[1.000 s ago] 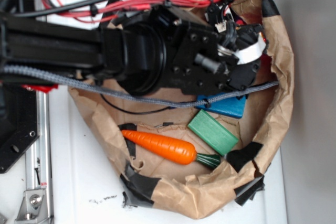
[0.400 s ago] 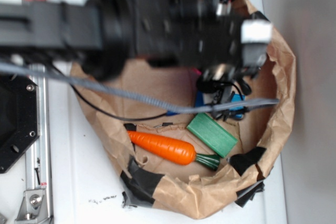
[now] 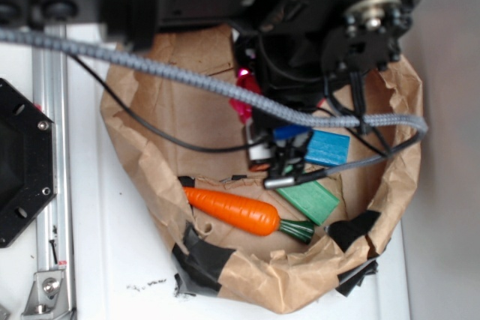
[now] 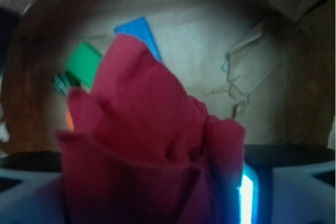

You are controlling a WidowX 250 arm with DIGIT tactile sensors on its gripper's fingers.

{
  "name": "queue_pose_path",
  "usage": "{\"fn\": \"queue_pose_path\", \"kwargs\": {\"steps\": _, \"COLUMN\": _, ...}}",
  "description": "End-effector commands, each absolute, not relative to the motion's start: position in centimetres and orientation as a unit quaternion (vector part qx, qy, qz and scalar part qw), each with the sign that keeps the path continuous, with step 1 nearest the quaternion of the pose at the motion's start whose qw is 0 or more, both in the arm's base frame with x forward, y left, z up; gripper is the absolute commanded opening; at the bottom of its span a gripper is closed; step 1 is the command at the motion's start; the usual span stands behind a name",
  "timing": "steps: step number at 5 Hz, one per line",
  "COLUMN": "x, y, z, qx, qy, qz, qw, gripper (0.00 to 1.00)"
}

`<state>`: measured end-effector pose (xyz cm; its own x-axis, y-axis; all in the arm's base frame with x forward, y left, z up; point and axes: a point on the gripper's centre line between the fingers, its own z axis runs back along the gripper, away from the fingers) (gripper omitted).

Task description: Grab the red paper.

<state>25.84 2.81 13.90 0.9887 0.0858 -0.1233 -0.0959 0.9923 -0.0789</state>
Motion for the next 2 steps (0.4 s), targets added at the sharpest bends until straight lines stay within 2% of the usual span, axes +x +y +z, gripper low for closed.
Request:
{"fn": "queue_pose_path", "kwargs": {"steps": 1, "x": 26.8, "y": 4.33, "z": 16.99, "qx": -0.018, "qy": -0.002, "qz": 0.018, "qw": 1.0, "gripper": 0.0}}
{"fn": "queue_pose_path", "kwargs": {"steps": 2, "x": 27.25, "y": 4.58, "z": 16.92, "qx": -0.015, "qy": -0.005, "qz": 0.026, "qw": 1.0, "gripper": 0.0}}
